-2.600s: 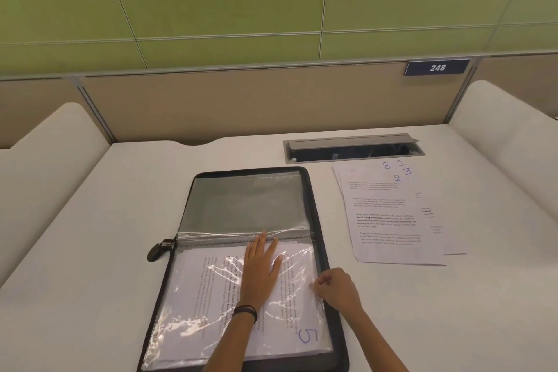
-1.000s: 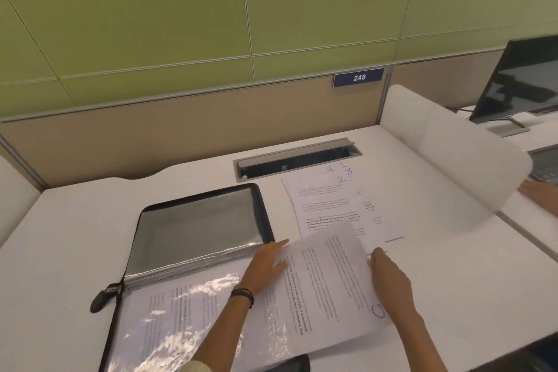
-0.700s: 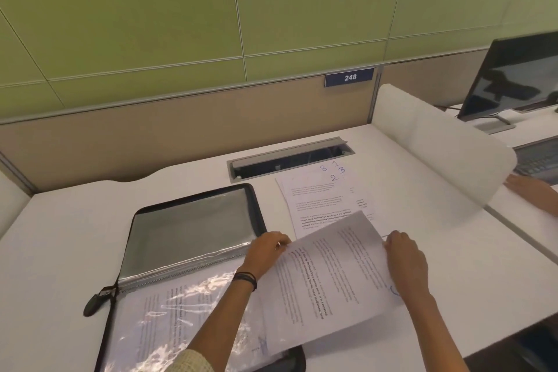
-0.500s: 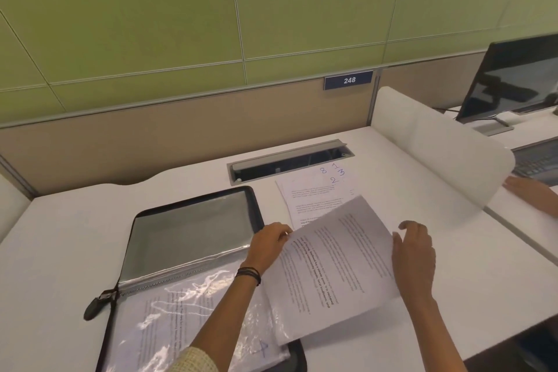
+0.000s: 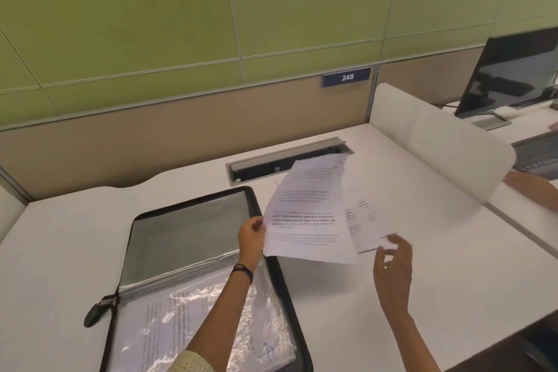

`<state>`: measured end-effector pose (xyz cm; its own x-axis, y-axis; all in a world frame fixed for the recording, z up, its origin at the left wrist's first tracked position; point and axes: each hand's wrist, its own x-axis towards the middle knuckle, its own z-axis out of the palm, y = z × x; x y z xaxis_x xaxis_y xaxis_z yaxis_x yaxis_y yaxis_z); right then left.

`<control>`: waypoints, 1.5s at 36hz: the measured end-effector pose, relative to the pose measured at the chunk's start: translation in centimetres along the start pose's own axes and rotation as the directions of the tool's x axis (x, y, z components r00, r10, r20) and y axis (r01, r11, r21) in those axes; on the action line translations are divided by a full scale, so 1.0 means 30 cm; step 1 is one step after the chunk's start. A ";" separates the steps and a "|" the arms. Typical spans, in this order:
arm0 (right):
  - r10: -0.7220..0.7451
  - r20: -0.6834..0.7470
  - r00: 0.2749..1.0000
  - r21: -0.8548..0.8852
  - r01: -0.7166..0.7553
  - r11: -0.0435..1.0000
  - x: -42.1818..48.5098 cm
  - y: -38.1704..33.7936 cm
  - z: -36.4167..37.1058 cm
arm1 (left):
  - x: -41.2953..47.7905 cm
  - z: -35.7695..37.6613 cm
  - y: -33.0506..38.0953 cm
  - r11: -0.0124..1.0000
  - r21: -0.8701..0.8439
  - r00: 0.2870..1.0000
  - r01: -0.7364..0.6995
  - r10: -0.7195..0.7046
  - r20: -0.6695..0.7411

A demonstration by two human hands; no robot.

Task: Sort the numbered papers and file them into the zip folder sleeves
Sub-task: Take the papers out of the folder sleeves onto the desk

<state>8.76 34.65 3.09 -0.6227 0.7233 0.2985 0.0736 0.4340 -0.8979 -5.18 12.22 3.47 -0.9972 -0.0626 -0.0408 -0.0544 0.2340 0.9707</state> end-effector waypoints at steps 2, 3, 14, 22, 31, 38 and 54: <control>0.116 0.105 0.988 0.014 -0.118 0.993 -0.022 0.031 0.017 | -0.006 -0.002 -0.028 0.996 -0.061 0.998 0.062 -0.061 0.010; 0.169 0.162 0.972 0.037 -0.177 0.984 -0.033 0.038 0.024 | -0.012 -0.002 -0.036 0.993 -0.082 0.997 0.082 -0.081 0.015; 0.428 0.456 0.780 0.207 -0.561 0.801 -0.067 0.000 0.056 | -0.084 0.102 -0.091 0.955 -0.208 0.973 0.209 -0.181 0.146; 0.524 0.346 0.778 0.262 -0.617 0.742 -0.056 0.016 0.079 | -0.104 0.139 -0.086 0.977 -0.106 0.937 0.186 -0.144 0.319; 0.597 0.257 0.760 0.330 -0.650 0.685 0.043 0.078 0.065 | -0.076 0.014 -0.165 0.862 0.396 0.890 -0.316 0.125 0.439; 0.638 0.227 0.736 0.322 -0.675 0.664 0.111 0.108 0.062 | -0.032 -0.140 -0.255 0.692 0.553 0.826 -0.463 0.111 0.553; 0.672 0.216 0.708 0.316 -0.702 0.638 0.113 0.152 0.074 | -0.110 -0.188 -0.360 0.562 0.633 0.817 -0.532 0.144 0.559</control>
<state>5.27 37.88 -0.72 -0.5598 0.6879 -0.4619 0.2377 -0.4007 -0.8848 -1.01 4.43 -5.54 -0.8509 0.5246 -0.0263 0.4675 0.7791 0.4177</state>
